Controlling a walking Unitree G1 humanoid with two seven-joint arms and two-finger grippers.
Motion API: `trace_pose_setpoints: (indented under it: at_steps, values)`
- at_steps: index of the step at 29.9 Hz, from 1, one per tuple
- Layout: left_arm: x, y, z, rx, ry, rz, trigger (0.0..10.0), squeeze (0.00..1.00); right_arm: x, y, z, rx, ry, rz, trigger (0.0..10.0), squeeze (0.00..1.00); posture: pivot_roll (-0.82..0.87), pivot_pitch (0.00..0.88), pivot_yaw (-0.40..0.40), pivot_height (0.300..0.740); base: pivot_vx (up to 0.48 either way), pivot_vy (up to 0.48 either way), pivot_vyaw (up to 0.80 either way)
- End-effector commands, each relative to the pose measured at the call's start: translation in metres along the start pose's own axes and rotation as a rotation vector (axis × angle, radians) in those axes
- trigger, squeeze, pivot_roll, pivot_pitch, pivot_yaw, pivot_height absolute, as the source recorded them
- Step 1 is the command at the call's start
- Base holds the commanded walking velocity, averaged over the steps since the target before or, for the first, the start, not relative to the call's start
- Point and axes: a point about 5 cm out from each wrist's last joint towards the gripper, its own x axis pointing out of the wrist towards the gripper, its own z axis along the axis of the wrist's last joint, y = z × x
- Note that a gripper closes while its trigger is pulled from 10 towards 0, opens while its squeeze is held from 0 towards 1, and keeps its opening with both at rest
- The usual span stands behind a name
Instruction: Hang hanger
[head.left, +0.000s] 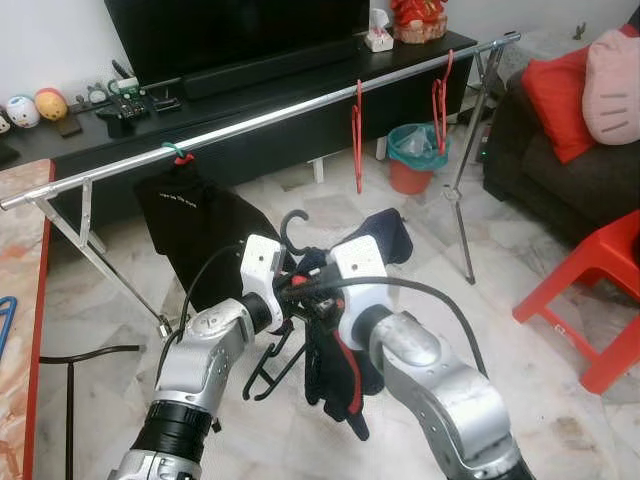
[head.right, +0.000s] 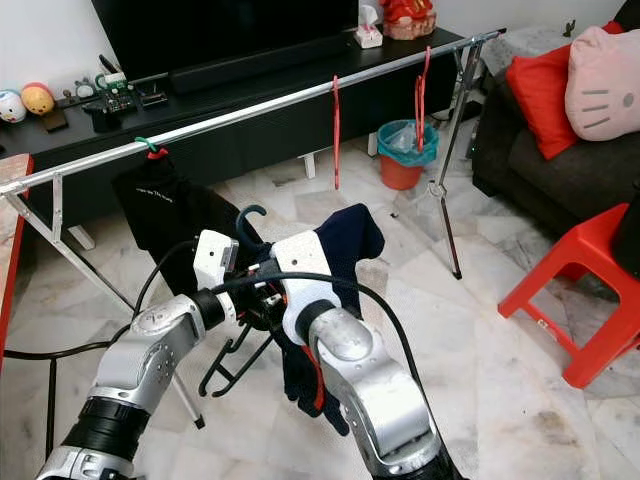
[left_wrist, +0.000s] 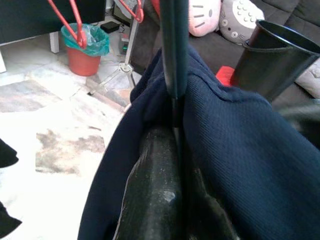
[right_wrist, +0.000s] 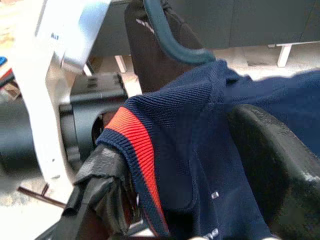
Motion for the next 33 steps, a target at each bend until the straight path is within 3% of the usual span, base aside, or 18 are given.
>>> trace_pose_setpoints:
  at_steps: [1,10,19,20,21,22,31,33]
  values:
    - [0.003,0.004,0.022,0.027,-0.1,0.02,10.0,0.0,-0.004,0.013,-0.009,0.003,0.046,0.09,10.0,1.0,-0.07,0.031,0.071,0.74,0.0,0.0,0.0]
    - [0.003,0.008,0.023,0.02,-0.12,0.058,10.0,0.0,-0.02,-0.001,-0.026,-0.022,0.101,0.062,10.0,1.0,-0.08,0.025,0.072,0.74,0.0,0.0,0.0]
    - [0.004,0.009,0.025,0.0,-0.142,0.073,10.0,0.0,-0.026,-0.001,-0.032,-0.041,0.121,0.081,10.0,1.0,-0.08,0.019,0.073,0.74,0.0,0.0,0.0]
    - [0.004,0.01,0.025,0.001,-0.143,0.079,10.0,0.0,-0.026,-0.002,-0.034,-0.05,0.13,0.086,10.0,0.22,-0.08,0.02,0.073,0.74,0.0,0.0,0.0]
    - [0.004,0.01,0.026,0.001,-0.143,0.08,10.0,0.0,-0.027,-0.002,-0.035,-0.054,0.134,0.089,10.0,0.22,-0.08,0.02,0.073,0.74,0.0,0.0,0.0]
    - [0.004,0.01,0.026,0.001,-0.143,0.082,10.0,0.0,-0.028,-0.003,-0.036,-0.059,0.141,0.094,10.0,0.0,-0.08,0.02,0.073,0.74,0.0,0.0,0.0]
    - [0.004,0.009,0.023,0.007,-0.127,0.073,10.0,0.0,-0.041,-0.031,-0.054,-0.204,0.271,0.069,10.0,0.0,-0.08,0.025,0.072,0.74,0.0,0.0,0.0]
    - [0.004,0.009,0.022,0.009,-0.122,0.066,10.0,0.0,-0.046,-0.039,-0.054,-0.196,0.271,0.063,10.0,0.0,-0.08,0.026,0.071,0.74,0.0,0.0,0.0]
